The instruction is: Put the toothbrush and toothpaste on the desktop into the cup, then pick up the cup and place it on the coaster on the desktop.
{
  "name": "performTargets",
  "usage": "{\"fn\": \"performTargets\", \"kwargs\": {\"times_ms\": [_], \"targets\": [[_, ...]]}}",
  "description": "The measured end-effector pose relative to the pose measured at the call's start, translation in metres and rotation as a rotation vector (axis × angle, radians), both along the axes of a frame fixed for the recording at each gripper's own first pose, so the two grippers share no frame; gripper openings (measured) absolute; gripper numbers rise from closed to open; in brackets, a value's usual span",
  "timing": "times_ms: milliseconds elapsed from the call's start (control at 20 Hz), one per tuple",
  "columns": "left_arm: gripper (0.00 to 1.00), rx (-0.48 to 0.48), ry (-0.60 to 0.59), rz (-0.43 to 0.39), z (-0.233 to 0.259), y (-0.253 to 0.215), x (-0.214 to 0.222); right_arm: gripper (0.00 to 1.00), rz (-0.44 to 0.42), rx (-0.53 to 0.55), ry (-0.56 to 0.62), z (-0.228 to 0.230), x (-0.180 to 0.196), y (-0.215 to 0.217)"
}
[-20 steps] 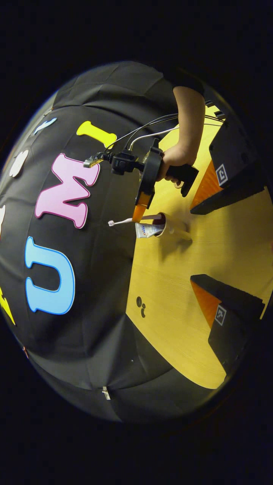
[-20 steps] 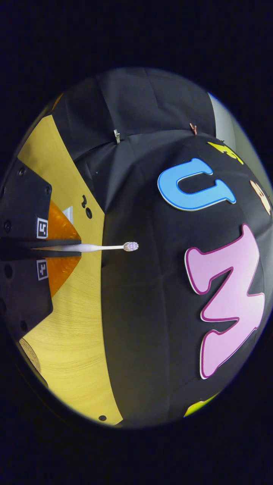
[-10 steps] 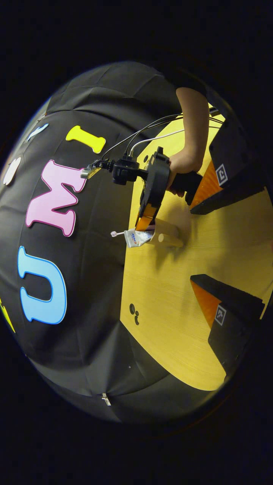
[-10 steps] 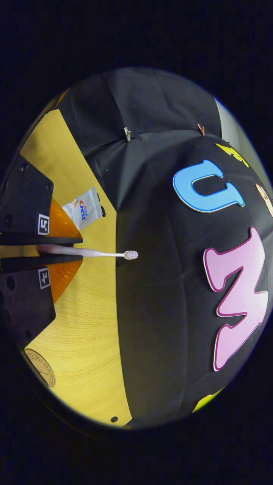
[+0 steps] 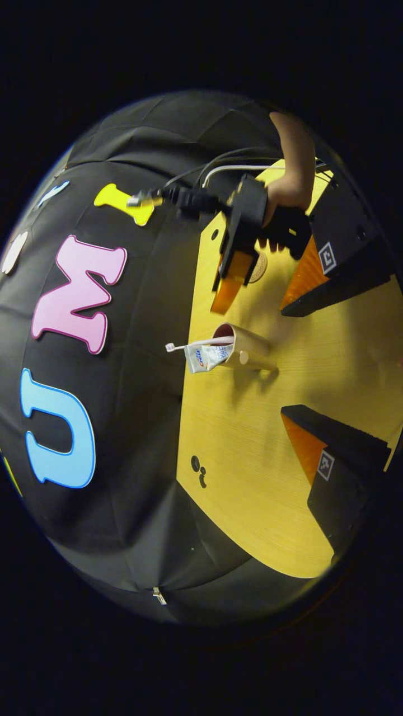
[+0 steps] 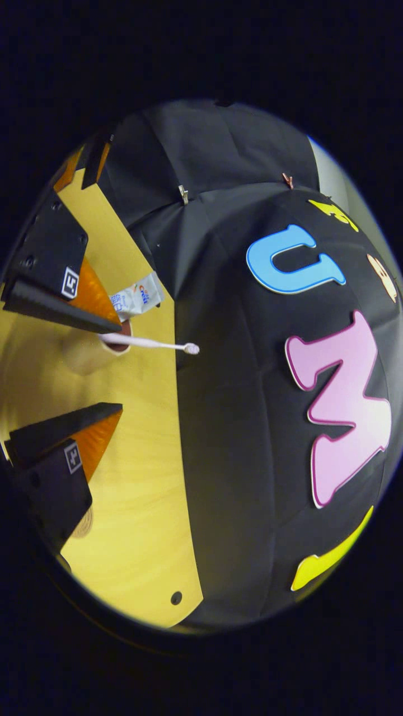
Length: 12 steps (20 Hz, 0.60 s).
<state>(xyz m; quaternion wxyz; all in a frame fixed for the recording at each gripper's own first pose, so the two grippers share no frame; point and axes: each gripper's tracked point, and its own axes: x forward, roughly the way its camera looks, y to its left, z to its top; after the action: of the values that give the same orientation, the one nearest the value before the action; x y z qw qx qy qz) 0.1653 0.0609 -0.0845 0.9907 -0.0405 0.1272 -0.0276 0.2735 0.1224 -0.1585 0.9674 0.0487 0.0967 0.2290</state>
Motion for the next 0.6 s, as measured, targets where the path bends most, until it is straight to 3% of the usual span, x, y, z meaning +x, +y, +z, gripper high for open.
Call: {"fn": "performTargets", "kwargs": {"times_ms": [100,150,200,600], "targets": [[0.98,0.016,0.022,-0.013,0.003,0.003,0.013,0.97,-0.035,-0.042,-0.001,0.004,-0.01,-0.042],[0.98,0.028,0.04,-0.028,0.003,0.004,0.021,0.82,-0.051,-0.061,-0.005,0.007,-0.014,-0.059],[0.98,0.038,0.052,-0.04,0.004,0.004,0.027,0.98,-0.066,-0.079,-0.006,0.009,-0.018,-0.076],[0.98,0.141,0.189,-0.168,-0.012,-0.009,0.093,0.98,-0.262,-0.083,0.019,0.014,-0.031,-0.198]]}}
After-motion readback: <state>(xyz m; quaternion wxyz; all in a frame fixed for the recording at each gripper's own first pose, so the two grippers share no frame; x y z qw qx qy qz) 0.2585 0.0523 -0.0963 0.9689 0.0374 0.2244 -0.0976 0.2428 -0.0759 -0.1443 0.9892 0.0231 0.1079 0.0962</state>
